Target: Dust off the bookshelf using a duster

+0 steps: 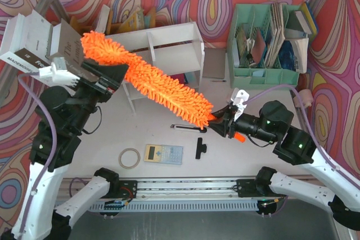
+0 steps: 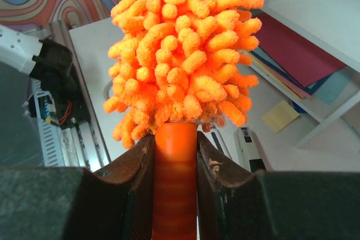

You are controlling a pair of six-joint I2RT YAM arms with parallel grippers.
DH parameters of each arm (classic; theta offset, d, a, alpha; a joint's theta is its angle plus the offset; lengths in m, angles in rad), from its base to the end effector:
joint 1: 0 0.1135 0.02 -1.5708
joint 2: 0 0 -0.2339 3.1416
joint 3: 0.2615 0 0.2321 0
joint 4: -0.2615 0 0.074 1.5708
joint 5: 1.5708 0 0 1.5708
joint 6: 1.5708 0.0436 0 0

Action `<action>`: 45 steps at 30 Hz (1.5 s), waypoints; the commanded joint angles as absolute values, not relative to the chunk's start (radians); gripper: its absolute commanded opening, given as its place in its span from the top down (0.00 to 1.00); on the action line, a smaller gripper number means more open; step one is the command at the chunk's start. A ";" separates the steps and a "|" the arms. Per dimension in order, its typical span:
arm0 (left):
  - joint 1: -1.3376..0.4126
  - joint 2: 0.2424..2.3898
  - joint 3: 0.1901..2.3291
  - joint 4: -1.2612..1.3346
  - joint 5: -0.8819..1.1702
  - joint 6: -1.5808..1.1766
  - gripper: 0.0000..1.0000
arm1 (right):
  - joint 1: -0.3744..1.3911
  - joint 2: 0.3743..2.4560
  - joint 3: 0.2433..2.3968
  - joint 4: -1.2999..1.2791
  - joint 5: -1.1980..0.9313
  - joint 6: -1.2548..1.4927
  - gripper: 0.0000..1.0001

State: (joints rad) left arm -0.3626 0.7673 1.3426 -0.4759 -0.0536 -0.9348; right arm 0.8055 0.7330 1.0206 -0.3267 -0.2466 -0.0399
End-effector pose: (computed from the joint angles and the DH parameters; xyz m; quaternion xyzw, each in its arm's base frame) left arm 0.1168 -0.0418 0.4599 -0.2084 0.6380 -0.4334 0.6014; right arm 0.1034 0.1230 0.3866 -0.3712 0.6174 0.3392 0.6050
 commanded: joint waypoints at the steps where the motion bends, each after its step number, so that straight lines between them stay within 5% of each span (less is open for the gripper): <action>1: -0.489 0.801 1.344 -0.376 -0.138 -0.880 0.02 | 0.808 0.738 1.031 -0.250 -0.353 -0.069 1.00; 6: -0.613 0.829 1.326 -0.372 -0.260 -0.844 0.10 | 0.808 0.739 1.025 -0.265 -0.369 -0.086 1.00; 12: -0.697 0.780 1.247 -0.337 -0.378 -0.845 0.34 | 0.808 0.719 1.013 -0.281 -0.340 -0.105 1.00; 21: -0.846 0.715 1.130 -0.275 -0.556 -0.871 0.81 | 0.808 0.701 1.001 -0.287 -0.323 -0.117 1.00; 26: -0.987 0.694 1.081 -0.183 -0.700 -0.843 1.00 | 0.807 0.685 0.994 -0.266 -0.255 -0.117 0.83; 37: -1.362 0.706 1.041 0.067 -1.161 -0.629 1.00 | 0.807 0.635 0.954 -0.227 -0.075 -0.090 0.28; 45: -1.412 0.644 0.999 -0.098 -1.409 -0.841 1.00 | 0.808 0.604 0.933 -0.196 0.058 -0.065 0.12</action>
